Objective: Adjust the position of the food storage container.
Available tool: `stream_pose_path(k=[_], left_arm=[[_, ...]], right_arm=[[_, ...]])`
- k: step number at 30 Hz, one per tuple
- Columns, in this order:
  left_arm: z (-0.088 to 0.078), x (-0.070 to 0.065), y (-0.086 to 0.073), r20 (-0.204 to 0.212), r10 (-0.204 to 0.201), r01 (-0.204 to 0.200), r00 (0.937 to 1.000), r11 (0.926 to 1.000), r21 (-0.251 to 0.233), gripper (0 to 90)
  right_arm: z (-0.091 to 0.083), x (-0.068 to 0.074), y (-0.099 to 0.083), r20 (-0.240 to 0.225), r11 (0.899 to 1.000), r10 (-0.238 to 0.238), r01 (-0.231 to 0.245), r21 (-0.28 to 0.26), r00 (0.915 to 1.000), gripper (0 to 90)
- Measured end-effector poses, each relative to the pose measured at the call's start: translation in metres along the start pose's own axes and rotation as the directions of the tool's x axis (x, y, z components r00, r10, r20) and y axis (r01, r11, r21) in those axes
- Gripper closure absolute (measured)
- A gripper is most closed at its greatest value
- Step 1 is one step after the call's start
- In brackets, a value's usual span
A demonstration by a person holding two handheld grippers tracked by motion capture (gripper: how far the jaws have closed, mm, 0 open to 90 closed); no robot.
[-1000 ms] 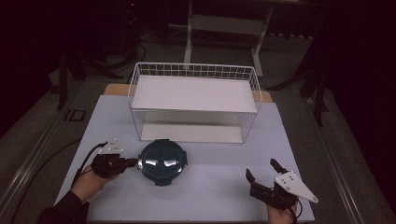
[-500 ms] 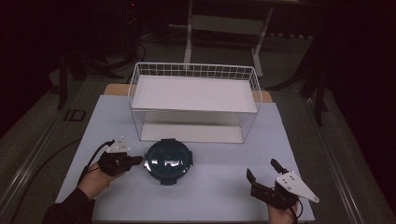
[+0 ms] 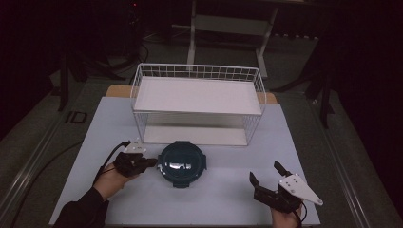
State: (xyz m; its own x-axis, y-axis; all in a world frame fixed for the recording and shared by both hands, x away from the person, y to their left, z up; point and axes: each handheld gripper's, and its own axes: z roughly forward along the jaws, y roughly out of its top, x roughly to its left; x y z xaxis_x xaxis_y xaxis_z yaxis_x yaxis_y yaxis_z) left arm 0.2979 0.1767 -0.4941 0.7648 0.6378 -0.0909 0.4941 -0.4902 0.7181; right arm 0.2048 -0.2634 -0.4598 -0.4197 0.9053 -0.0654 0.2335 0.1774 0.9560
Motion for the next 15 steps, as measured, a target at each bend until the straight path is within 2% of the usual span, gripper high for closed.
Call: stream_pose_path(k=[5, 11, 15], left_arm=[[0.013, -0.010, 0.012, 0.021, 0.017, -0.017, 0.9996, 0.9999, 0.004, 89.8], [0.024, -0.019, 0.020, 0.048, 0.015, -0.014, 0.9987, 0.9999, -0.006, 89.8], [0.031, -0.024, 0.026, 0.059, 0.026, -0.026, 0.9980, 0.9997, -0.001, 89.9]], right_arm=[[-0.001, -0.001, 0.000, -0.003, 1.000, 0.001, -0.001, 0.000, 1.0000, 11.3], [-0.001, -0.001, 0.000, -0.006, 1.000, -0.002, 0.002, 0.000, 1.0000, 11.3], [0.000, -0.001, 0.000, -0.021, 1.000, 0.002, -0.002, 0.007, 0.9998, 11.3]])
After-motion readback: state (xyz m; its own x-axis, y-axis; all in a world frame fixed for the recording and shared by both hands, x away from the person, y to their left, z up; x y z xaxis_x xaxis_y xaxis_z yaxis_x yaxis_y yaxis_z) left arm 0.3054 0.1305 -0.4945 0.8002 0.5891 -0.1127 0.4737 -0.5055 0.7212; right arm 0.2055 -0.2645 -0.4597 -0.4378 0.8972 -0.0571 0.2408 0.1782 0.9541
